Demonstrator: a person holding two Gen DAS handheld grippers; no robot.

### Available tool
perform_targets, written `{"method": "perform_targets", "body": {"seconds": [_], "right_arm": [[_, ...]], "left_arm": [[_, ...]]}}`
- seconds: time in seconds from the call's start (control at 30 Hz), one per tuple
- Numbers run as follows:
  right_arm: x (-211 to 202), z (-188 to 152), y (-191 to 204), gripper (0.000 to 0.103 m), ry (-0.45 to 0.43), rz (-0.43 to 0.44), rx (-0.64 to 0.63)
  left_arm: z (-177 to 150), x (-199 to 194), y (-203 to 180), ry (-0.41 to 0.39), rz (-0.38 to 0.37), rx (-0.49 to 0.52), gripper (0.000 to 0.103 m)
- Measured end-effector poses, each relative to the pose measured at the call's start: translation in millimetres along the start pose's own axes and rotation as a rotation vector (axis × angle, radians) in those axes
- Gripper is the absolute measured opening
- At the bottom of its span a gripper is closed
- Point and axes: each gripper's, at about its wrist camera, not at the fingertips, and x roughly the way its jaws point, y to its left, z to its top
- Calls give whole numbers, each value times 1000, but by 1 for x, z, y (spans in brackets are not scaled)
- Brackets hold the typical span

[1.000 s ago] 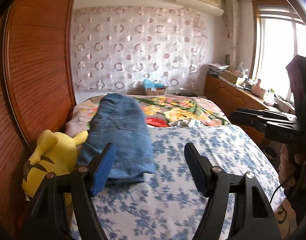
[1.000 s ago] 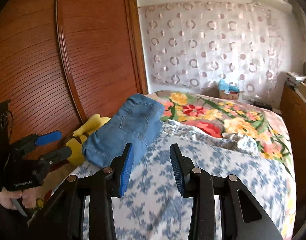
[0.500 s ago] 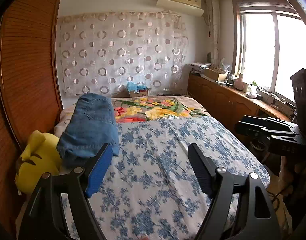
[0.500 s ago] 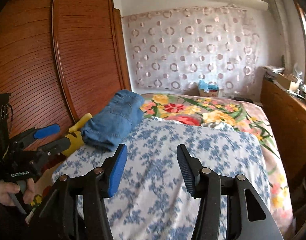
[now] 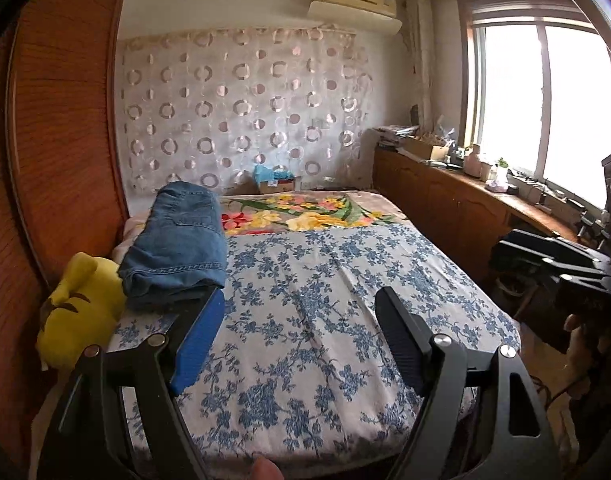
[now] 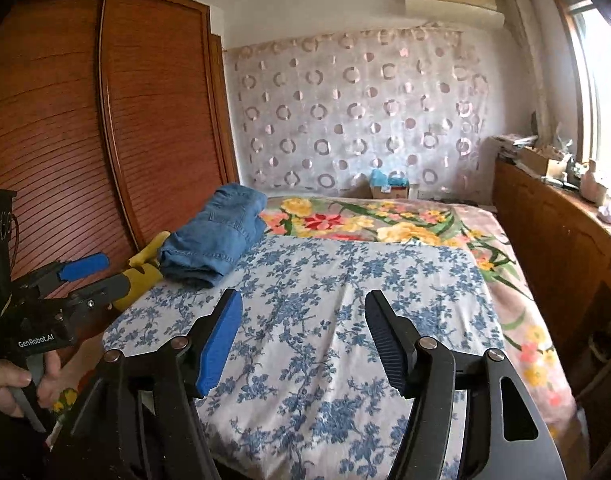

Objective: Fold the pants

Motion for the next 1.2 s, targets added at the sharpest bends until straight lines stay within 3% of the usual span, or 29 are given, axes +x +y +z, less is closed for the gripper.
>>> {"method": "perform_targets", "body": {"seconds": [0.5,1.2], "right_arm": [[-50,-3,14,74,-89,-83,31],[-45,-19,10,75,-102,-94,29]], "left_arm": [[9,-34,-10,-39,23,-3,78],[12,-42,-11,-40,37,-13,78]]}}
